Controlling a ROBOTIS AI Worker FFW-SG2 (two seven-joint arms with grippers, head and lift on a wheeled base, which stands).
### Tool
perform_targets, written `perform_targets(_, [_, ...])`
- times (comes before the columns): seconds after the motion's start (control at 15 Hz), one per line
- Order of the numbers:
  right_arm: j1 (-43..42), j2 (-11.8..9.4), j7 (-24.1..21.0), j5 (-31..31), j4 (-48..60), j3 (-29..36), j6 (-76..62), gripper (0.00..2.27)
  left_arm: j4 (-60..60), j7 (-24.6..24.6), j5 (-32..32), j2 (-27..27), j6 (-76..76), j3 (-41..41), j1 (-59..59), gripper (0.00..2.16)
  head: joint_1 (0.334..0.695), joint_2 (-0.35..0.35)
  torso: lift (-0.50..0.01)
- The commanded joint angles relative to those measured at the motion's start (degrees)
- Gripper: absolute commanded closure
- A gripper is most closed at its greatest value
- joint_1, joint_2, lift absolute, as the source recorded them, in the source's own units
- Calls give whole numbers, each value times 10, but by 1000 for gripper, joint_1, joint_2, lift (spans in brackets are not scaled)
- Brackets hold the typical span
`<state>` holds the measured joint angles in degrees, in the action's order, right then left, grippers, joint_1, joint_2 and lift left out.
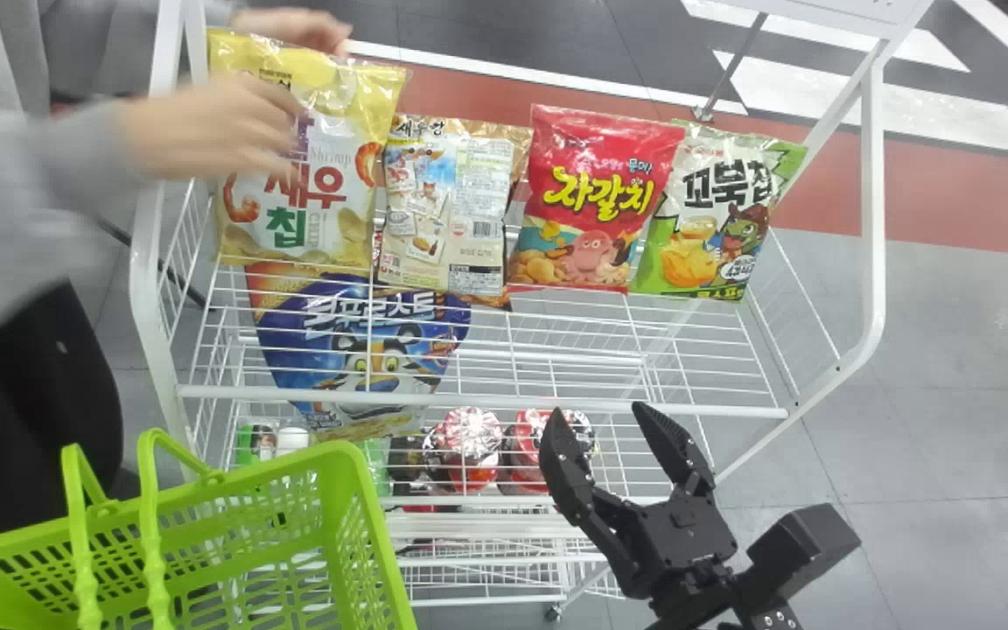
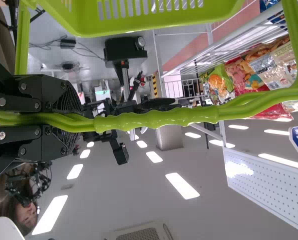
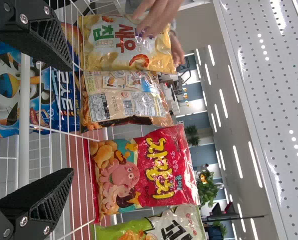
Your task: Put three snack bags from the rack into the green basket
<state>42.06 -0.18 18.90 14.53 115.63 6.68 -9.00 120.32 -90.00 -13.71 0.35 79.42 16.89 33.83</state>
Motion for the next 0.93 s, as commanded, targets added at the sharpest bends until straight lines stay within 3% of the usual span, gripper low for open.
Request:
perform_targets(0.0, [2,2,0,0,3,0,0,97,1,-6,0,0,0,0,0,2148,695,-298,0])
perform_targets(0.6, [-6,2,-1,-1,4,-4,0,97,1,-6,-1,1,0,0,-3,2148,695,-291,0])
perform_targets(0.87, [-85,2,-18,-23,-13,-8,51,97,2,-6,-1,1,2,-1,-4,2148,695,-278,0])
